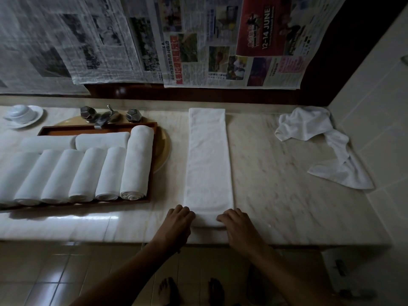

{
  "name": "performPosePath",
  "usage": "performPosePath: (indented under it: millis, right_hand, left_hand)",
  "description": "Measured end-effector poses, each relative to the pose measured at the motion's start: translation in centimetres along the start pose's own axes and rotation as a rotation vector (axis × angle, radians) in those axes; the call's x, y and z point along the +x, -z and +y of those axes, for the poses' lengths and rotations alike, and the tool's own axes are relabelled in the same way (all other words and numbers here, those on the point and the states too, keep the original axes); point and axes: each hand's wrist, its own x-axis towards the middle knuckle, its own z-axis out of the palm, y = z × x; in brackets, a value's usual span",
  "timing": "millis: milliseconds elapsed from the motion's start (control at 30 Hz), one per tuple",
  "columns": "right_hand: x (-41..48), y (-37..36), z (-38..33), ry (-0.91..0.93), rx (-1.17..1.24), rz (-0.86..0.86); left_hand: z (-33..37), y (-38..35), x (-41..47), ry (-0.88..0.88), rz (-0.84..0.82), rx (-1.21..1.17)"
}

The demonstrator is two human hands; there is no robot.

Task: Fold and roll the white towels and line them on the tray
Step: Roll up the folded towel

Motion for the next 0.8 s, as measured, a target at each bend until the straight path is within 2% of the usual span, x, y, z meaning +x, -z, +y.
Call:
performPosePath:
  millis: [67, 167, 267, 400, 533, 600, 667, 733, 800]
  right_hand:
    - [0.1, 0.3, 0.4, -0.052, 0.068, -0.021]
    - [0.0, 0.9, 0.9, -0.186, 0.294, -0.032]
    - [0.2, 1.5, 1.2, -0.304, 0.46, 0.009]
    - [1.0, 1.6, 1.4, -0.341, 0.448, 0.086]
    - [1.6, 1.4, 0.7, -0.335, 0.353, 0.15]
    - [1.7, 1.3, 0.1, -0.327, 0.332, 0.165]
    - [1.6, 1.1, -0.3, -0.302, 0.3, 0.152]
    - [1.3, 0.7, -0.5, -0.253, 0.22, 0.108]
    - [0.9, 0.2, -0.5, -0.231, 0.157, 0.066]
  left_hand:
    - [0.3, 0.7, 0.0, 0.051, -0.003, -0.095]
    - [0.0, 1.7, -0.3, 0.163, -0.045, -0.243]
    - [-0.9, 2.1, -0.1, 0.28, -0.044, -0.415]
    - [-1.6, 2.3, 0.8, 0.409, -0.056, -0.52]
    - [-1.1, 1.7, 1.1, 0.487, 0.044, -0.51]
    - [-0.4, 1.4, 0.9, 0.45, 0.121, -0.44]
    - [0.1, 1.1, 0.8, 0.317, 0.165, -0.326]
    - [0.5, 0.5, 0.6, 0.182, 0.157, -0.189]
    - [0.5, -0.3, 0.2, 0.125, 0.157, -0.117]
